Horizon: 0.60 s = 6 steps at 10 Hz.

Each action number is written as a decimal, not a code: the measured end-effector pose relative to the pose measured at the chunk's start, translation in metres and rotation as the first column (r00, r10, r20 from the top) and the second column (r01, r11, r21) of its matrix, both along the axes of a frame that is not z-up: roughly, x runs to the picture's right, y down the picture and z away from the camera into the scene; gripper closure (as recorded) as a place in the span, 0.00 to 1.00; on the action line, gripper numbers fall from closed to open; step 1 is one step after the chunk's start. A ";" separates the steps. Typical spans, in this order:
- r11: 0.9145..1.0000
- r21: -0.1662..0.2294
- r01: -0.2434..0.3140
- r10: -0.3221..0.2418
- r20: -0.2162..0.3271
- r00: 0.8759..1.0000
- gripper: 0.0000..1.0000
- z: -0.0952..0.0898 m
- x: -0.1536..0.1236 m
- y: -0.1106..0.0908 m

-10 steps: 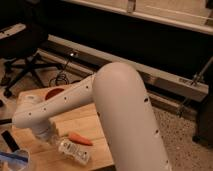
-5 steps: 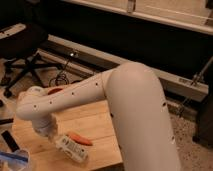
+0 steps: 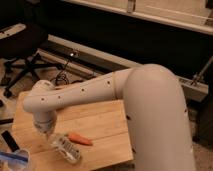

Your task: Stand the bottle upright

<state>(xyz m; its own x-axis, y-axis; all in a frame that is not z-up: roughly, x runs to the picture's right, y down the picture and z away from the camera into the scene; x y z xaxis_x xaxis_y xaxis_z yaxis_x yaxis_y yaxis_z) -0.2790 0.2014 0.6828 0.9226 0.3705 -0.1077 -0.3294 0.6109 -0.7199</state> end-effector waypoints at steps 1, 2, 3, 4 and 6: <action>1.000 0.001 -0.017 0.017 0.015 1.000 0.66 -0.001 0.001 -0.004; 0.999 0.008 -0.034 0.034 0.035 0.999 0.66 -0.003 0.001 -0.010; 0.998 0.021 -0.053 0.052 0.059 0.997 0.66 -0.005 0.001 -0.015; 0.997 0.032 -0.068 0.065 0.081 0.995 0.66 -0.006 0.000 -0.018; 0.993 0.051 -0.102 0.095 0.128 0.987 0.66 -0.008 -0.001 -0.021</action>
<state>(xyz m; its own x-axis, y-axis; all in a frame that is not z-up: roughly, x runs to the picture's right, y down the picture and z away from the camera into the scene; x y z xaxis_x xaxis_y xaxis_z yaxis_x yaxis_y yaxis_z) -0.2800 0.1801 0.6745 0.8863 0.4622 0.0304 -0.2993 0.6214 -0.7241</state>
